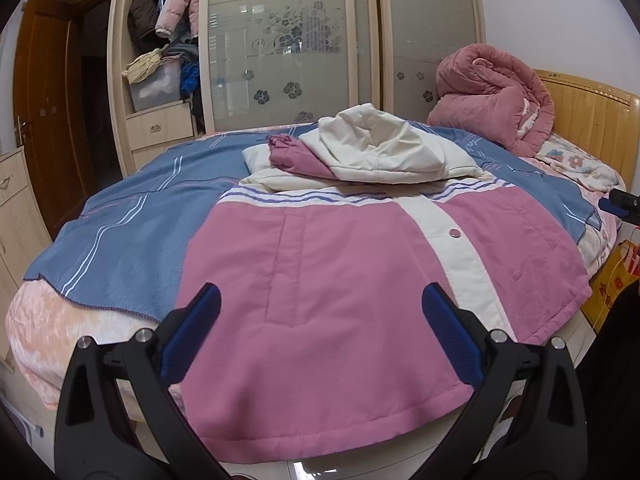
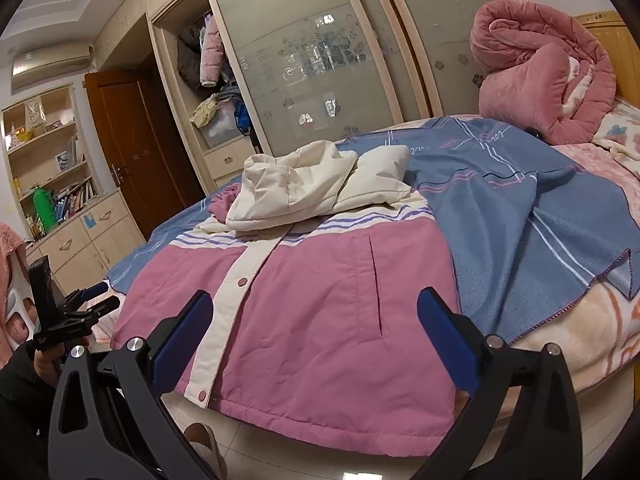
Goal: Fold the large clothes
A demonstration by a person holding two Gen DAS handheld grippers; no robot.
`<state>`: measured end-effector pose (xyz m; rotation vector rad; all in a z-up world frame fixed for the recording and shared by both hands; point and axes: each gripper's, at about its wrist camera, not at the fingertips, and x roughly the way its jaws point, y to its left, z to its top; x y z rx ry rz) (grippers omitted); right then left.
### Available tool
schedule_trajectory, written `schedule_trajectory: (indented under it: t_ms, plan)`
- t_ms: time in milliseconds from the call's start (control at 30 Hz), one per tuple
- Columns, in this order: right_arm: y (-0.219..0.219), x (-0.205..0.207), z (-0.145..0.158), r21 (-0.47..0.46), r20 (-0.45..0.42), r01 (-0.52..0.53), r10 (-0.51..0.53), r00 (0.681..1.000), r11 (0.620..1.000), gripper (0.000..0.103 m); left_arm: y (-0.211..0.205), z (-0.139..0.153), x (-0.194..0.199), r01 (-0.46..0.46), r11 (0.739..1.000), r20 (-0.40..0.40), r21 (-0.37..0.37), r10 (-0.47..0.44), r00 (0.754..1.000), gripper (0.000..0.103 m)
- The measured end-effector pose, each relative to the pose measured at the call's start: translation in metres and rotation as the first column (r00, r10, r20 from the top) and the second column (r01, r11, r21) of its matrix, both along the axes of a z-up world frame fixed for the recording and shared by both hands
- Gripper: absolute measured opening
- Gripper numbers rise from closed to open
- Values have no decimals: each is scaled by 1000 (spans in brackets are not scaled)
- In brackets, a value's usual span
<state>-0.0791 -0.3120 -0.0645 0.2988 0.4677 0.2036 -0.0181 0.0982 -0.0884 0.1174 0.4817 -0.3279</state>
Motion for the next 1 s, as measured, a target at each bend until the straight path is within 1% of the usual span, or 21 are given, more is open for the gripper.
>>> schedule_trajectory:
  t_ms: [167, 300, 333, 400, 433, 500, 600, 633, 667, 700, 733, 800, 833, 900, 967, 1000]
  plan:
    - [3, 3, -4, -17, -28, -21, 20, 999, 1000, 102, 4, -1, 3, -11, 1000, -14, -19, 11, 1000, 101]
    - [-1, 7, -7, -2, -51, -28, 28, 998, 1000, 102, 1, -2, 4, -8, 1000, -22, -16, 8, 1000, 101]
    - [-3, 9, -8, 11, -61, -43, 43, 997, 999, 102, 0, -3, 4, -6, 1000, -21, -12, 6, 1000, 101]
    - [-10, 16, -9, 29, -97, -64, 66, 993, 998, 102, -2, -5, 4, -3, 1000, -20, -4, 2, 1000, 101]
    - [-18, 25, -12, 52, -138, -80, 86, 987, 995, 102, -3, -5, 4, 1, 1000, -22, -2, -1, 1000, 101]
    - [-33, 44, -18, 85, -203, -121, 136, 970, 989, 102, -6, -6, 3, 12, 1000, -21, 0, -12, 1000, 101]
    - [-59, 72, -30, 125, -270, -155, 184, 945, 980, 102, -9, -5, -2, 35, 999, -11, -3, -35, 999, 101]
    - [-64, 78, -34, 110, -279, -153, 179, 944, 982, 101, -9, -5, -3, 41, 999, -7, 3, -41, 999, 101]
    - [-70, 85, -42, 104, -305, -163, 187, 934, 981, 100, -10, -5, -3, 45, 999, -6, 3, -45, 999, 101]
    - [-76, 94, -52, 122, -350, -179, 211, 913, 976, 93, -10, -5, -3, 49, 999, -8, 0, -49, 999, 101]
    - [-80, 99, -62, 147, -376, -190, 233, 897, 971, 89, -10, -4, -3, 54, 999, -10, -8, -54, 999, 101]
    - [-87, 105, -81, 189, -411, -210, 271, 870, 959, 84, -9, -3, -4, 55, 998, -12, -15, -56, 998, 101]
    - [-89, 106, -88, 217, -417, -222, 295, 860, 951, 78, -9, -3, -4, 54, 998, -13, -15, -55, 998, 101]
    - [-94, 101, -96, 277, -398, -240, 338, 853, 930, 76, -9, -3, -3, 54, 998, -16, -18, -54, 998, 101]
    - [-99, 97, -98, 292, -406, -248, 355, 842, 924, 69, -8, -2, -2, 54, 998, -25, -26, -54, 998, 101]
    - [-105, 95, -101, 324, -405, -249, 372, 836, 913, 65, -7, -3, -1, 53, 998, -29, -30, -54, 998, 101]
